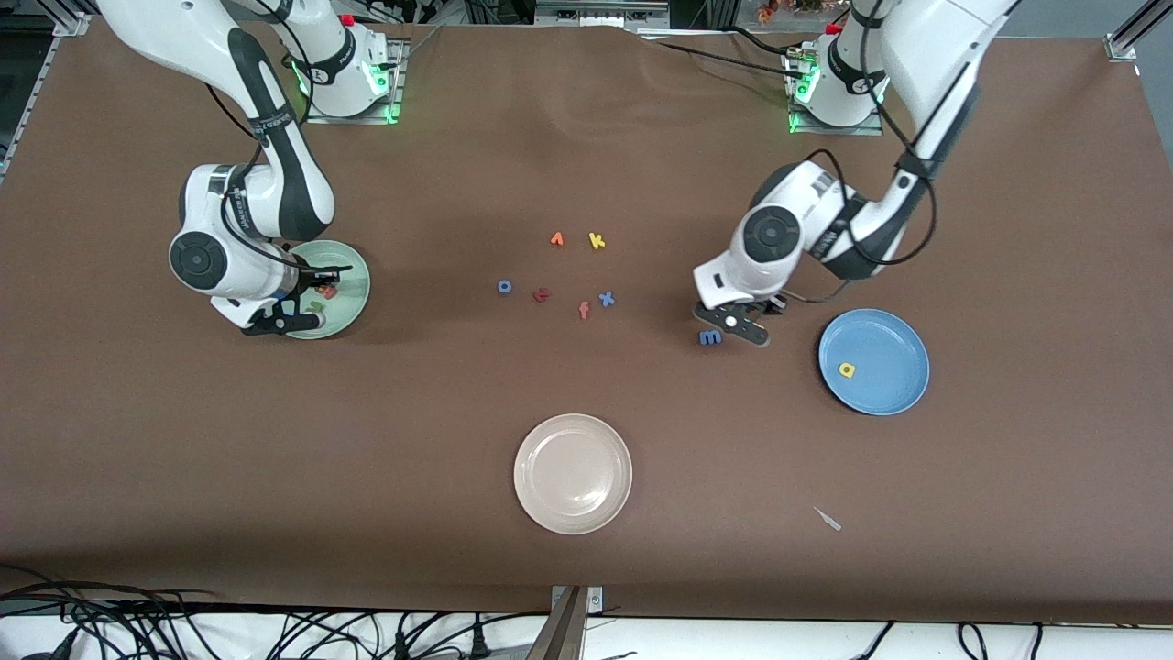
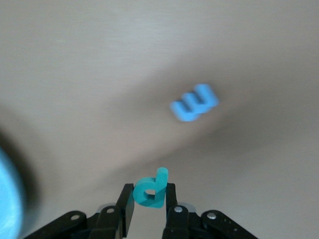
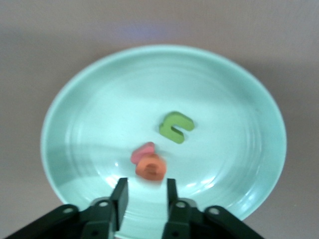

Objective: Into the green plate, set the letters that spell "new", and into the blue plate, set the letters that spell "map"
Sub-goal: 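Release orange e on the green plate while the left gripper carries teal d, then release teal d on the blue plate while the right gripper returns to rest, then lower the left gripper onto the blue m and grasp it, then carry the blue m onto the blue plate and open the left gripper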

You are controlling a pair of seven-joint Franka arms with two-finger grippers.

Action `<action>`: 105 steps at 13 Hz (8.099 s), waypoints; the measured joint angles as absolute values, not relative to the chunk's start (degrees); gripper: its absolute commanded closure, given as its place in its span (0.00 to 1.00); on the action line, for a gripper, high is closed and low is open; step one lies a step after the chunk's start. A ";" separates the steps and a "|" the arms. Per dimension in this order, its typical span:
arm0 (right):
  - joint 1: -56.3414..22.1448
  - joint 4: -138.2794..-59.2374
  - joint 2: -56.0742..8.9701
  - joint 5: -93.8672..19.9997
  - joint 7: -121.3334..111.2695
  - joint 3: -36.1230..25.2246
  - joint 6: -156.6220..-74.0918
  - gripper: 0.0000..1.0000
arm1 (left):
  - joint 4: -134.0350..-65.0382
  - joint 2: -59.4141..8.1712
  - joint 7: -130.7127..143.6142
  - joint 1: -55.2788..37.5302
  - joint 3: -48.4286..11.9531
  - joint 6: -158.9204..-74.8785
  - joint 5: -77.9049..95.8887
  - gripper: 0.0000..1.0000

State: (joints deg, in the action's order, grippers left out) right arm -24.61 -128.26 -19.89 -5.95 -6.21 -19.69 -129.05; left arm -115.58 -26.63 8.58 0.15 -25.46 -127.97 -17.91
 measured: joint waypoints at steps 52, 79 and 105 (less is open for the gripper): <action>-2.99 -96.07 -1.00 -1.42 -4.80 -4.45 -92.63 0.00 | -112.00 -37.22 136.09 -1.85 -26.41 -143.16 -22.77 0.00; -2.97 -96.07 -1.08 -1.42 -4.74 -4.77 -92.51 0.00 | -107.19 -37.71 127.73 -0.60 -26.62 -137.95 -25.22 1.00; -2.95 -95.71 -1.07 -1.38 -4.73 -4.78 -92.59 0.00 | -96.49 -39.09 45.28 16.40 -24.64 -111.37 -24.42 0.00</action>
